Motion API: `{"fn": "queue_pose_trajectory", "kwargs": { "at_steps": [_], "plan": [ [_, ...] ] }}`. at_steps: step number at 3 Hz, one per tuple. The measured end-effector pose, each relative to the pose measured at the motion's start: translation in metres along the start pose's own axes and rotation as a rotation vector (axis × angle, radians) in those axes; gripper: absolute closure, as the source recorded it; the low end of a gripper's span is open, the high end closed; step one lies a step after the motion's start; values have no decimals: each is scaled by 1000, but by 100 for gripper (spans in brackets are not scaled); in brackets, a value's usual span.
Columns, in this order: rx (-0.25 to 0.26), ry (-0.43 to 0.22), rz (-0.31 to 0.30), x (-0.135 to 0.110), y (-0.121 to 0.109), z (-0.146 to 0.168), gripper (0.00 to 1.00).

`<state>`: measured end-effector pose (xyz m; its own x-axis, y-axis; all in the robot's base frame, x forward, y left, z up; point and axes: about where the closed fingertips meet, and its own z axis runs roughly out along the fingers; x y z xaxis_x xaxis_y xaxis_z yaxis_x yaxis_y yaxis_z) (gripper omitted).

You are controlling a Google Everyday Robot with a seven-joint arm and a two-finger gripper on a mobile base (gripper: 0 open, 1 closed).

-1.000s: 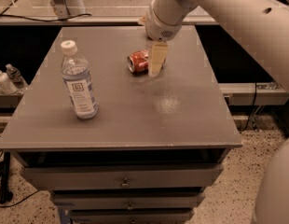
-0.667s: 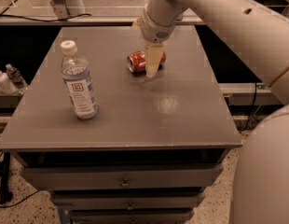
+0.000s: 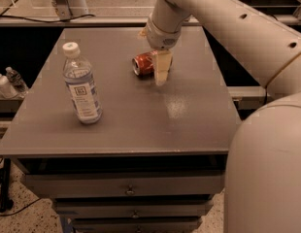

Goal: Place coke can upright

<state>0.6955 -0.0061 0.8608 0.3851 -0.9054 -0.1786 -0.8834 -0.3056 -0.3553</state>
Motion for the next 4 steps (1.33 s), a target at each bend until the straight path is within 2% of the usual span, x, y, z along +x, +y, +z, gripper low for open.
{"fn": "queue_pose_trajectory", "kwargs": {
  "at_steps": [1, 2, 4],
  "plan": [
    [-33, -3, -7, -1, 1, 8, 0],
    [-72, -3, 5, -2, 1, 17, 17],
    [-123, -4, 63, 2, 1, 22, 64]
  ]
}}
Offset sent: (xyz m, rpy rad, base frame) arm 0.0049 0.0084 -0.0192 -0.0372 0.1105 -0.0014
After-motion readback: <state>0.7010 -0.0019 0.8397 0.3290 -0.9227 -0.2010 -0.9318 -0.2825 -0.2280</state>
